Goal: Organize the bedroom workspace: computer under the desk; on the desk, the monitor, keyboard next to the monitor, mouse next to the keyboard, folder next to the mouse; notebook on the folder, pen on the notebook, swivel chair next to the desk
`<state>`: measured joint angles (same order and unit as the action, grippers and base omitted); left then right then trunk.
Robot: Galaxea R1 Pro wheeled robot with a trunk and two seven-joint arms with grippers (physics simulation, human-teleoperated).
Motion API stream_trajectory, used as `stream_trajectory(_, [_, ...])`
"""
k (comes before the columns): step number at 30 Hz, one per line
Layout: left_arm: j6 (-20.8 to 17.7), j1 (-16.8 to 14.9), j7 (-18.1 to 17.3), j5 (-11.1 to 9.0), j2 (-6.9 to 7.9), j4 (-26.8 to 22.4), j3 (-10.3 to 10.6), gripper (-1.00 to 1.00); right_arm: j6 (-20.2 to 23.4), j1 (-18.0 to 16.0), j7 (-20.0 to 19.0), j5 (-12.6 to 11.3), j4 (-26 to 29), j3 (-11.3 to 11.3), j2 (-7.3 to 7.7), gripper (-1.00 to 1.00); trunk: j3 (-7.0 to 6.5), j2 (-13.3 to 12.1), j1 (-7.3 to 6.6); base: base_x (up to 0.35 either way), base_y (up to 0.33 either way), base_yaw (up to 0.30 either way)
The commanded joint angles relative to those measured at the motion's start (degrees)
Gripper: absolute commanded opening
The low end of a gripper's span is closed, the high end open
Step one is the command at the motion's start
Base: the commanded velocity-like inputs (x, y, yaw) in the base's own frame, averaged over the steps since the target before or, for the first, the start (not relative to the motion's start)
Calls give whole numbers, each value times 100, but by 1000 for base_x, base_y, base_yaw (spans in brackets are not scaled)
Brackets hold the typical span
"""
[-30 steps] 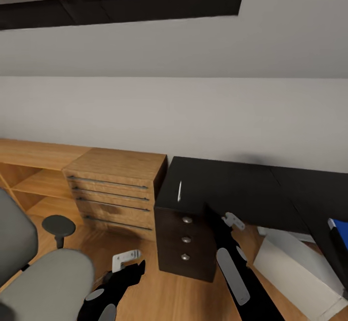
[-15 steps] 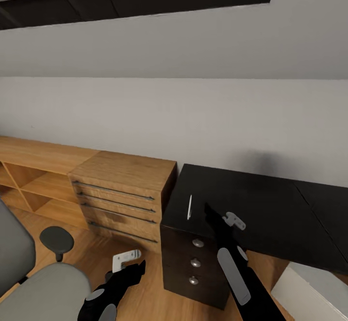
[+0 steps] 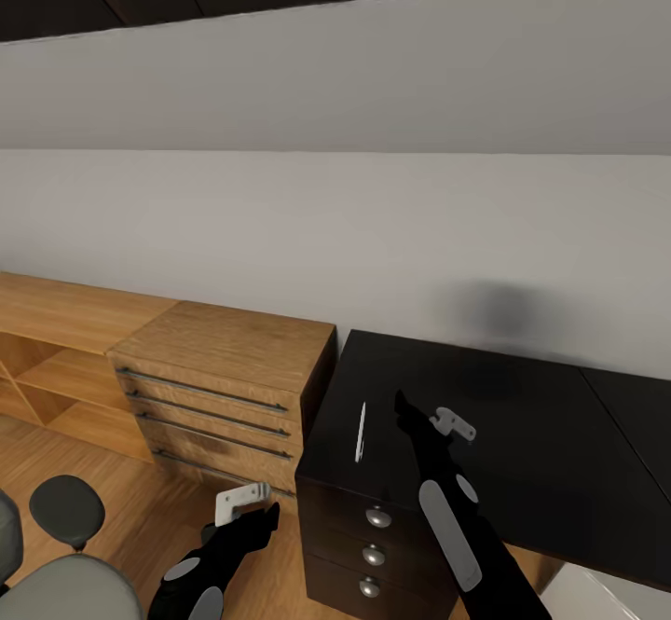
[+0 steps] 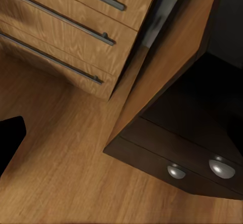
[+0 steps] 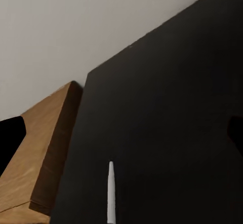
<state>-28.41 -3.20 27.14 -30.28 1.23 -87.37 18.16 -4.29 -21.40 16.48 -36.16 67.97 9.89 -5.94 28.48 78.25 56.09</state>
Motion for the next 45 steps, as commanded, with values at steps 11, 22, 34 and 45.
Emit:
stream_trajectory(11, [-7,-5,54,-64,9,-19,-102,100,-220,-5,-134,1340,-234,47,-31,100,6,3,1,23,-2,0])
stream_trajectory(22, [-7,-5,38,-67,10,-59,-266,100,2673,-63,600,2415,-336,659,-57,100,6,3,1,1,0,0])
stream_trajectory(34, [-7,-5,37,-65,9,-78,-321,100,2835,-66,981,2413,-267,866,-240,100,6,3,1,0,0,13])
stream_trajectory(45, [-7,-3,28,-81,9,-94,-322,100,2829,-66,985,2420,-270,865,-233,100,14,3,1,0,0,242])
